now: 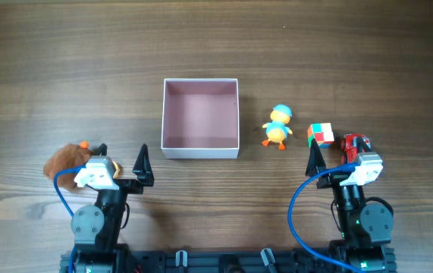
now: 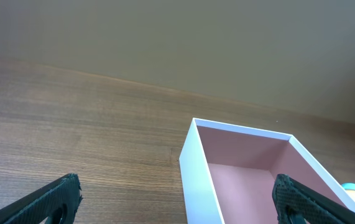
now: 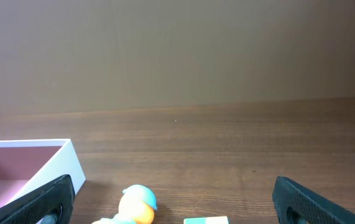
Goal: Pack container
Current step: 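Raise both arms from rest toward the objects, then lower the right gripper onto the red toy truck and grasp it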
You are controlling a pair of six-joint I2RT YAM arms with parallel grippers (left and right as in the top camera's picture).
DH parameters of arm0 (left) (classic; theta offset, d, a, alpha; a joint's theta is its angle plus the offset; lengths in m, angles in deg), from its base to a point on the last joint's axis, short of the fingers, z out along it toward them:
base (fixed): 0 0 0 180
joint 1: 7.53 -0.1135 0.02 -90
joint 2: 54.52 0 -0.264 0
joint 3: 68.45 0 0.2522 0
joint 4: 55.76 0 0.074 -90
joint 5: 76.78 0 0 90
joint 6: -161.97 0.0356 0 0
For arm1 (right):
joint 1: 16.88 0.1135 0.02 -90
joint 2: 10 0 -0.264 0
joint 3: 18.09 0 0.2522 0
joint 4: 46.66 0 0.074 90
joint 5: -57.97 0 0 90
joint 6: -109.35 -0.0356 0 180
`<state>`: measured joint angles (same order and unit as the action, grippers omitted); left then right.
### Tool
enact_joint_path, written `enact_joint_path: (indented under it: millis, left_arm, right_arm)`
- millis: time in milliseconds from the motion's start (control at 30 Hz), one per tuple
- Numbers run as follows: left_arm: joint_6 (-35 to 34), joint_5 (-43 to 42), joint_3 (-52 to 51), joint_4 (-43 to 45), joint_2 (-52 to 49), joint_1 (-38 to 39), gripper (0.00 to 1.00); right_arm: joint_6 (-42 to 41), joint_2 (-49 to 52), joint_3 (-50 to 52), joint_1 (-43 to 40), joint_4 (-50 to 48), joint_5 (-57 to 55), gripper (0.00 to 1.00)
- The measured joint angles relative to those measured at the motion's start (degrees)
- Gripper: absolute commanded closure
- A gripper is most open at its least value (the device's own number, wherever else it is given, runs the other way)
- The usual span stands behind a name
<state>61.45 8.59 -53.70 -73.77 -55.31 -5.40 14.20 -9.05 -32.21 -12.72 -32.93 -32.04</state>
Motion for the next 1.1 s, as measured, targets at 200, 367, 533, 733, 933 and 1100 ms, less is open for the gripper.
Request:
enact_joint_path:
  millis: [200,367,533,733,933,1100]
  left_arm:
    - [0.00,0.00,0.00,0.00,0.00,0.00,0.00]
    - [0.00,0.00,0.00,0.00,0.00,0.00,0.00]
    - [0.00,-0.04,0.00,0.46,0.00,0.00,0.00]
    - [-1.70,-0.94,0.15,0.33,-0.07,0.00,0.00]
    - [-4.22,-1.31,11.06,-8.83,-9.88,0.00,0.00]
    - [-4.85,-1.29,27.80,-21.49,-26.23,0.00,0.00]
  right_arm:
    - [0.00,0.00,0.00,0.00,0.00,0.00,0.00]
    - [-1.27,0.00,0.00,0.00,-0.85,0.26,0.00]
    - [-2.93,0.00,0.00,0.00,-1.77,0.48,0.00]
    - [-5.57,1.05,-1.03,0.00,1.31,0.46,0.00]
    - [-7.67,13.11,-17.75,0.00,14.43,0.44,0.00]
    - [-8.59,30.49,-36.41,-0.85,32.48,0.42,0.00]
